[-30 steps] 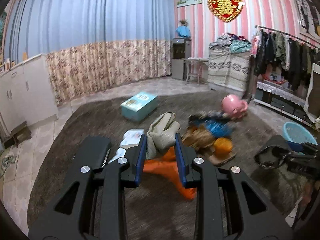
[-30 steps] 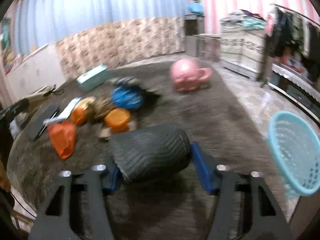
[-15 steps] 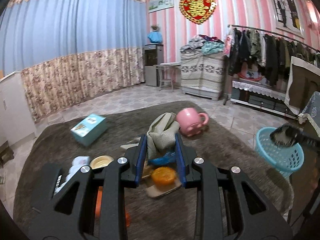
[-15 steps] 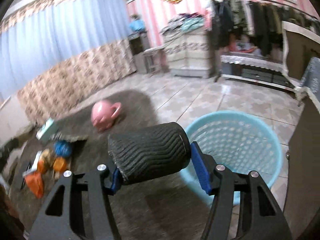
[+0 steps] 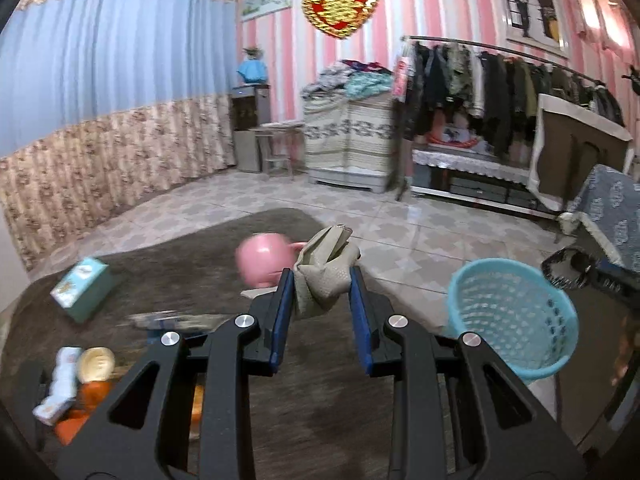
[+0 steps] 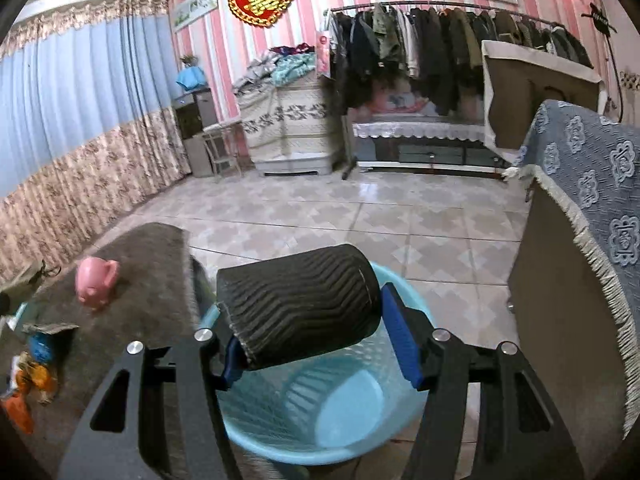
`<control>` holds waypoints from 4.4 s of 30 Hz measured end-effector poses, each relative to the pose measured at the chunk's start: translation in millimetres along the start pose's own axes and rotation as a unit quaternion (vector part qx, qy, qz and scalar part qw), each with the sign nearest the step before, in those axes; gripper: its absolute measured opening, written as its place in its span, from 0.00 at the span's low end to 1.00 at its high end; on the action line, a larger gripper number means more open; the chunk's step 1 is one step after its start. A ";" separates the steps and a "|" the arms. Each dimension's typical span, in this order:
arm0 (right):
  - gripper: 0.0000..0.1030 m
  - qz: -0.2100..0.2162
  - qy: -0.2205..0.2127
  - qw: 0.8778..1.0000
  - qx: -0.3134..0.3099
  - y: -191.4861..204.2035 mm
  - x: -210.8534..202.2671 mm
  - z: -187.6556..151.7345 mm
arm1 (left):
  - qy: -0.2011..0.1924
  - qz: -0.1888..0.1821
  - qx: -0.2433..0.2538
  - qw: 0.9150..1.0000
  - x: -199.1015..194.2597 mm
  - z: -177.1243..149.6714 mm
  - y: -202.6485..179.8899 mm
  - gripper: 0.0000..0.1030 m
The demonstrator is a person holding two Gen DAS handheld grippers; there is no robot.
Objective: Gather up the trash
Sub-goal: 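Carry cloth and cylinder to the blue basket while the left gripper opens over it, then open the right gripper to drop the black cylinder into the basket, then move both tools back over the trash on the rug, then grasp the orange plastic bag with the left gripper while the right gripper grasps an orange peel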
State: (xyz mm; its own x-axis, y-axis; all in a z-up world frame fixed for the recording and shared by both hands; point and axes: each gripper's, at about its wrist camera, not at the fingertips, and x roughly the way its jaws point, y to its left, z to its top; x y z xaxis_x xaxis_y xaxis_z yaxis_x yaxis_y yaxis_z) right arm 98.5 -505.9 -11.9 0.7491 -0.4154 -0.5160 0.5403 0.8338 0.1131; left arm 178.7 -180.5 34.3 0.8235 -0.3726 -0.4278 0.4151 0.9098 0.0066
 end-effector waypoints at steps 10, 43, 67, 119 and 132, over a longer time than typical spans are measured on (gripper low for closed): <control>0.58 -0.038 0.013 0.999 0.035 -48.1 12.4 -7.1 | 0.037 -0.097 0.033 0.994 62.4 -9.7 -105.7 0.27; 0.58 -0.007 0.027 0.999 0.019 -12.7 30.2 -11.4 | 0.007 0.007 0.016 1.000 79.5 6.9 -89.2 0.95; 0.94 0.020 0.026 0.999 -0.022 39.7 26.4 -11.0 | -0.023 0.109 -0.034 0.993 -9.6 -2.2 13.0 0.95; 0.94 0.202 0.052 0.960 -0.185 266.5 -35.2 -86.1 | 0.074 0.223 -0.121 0.964 -78.9 -133.9 202.3 0.95; 0.94 0.215 0.071 0.951 -0.211 292.8 -30.5 -102.6 | 0.124 0.126 -0.087 0.980 -44.1 -138.0 183.8 0.09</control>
State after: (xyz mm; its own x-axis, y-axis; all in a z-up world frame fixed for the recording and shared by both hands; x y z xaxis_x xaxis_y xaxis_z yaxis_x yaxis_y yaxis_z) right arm 194.5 -211.7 -50.1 0.7900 0.0260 -0.6126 -0.0296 0.9996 0.0041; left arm 165.3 28.4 -70.3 0.7634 -0.0949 -0.6390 0.1193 0.9928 -0.0050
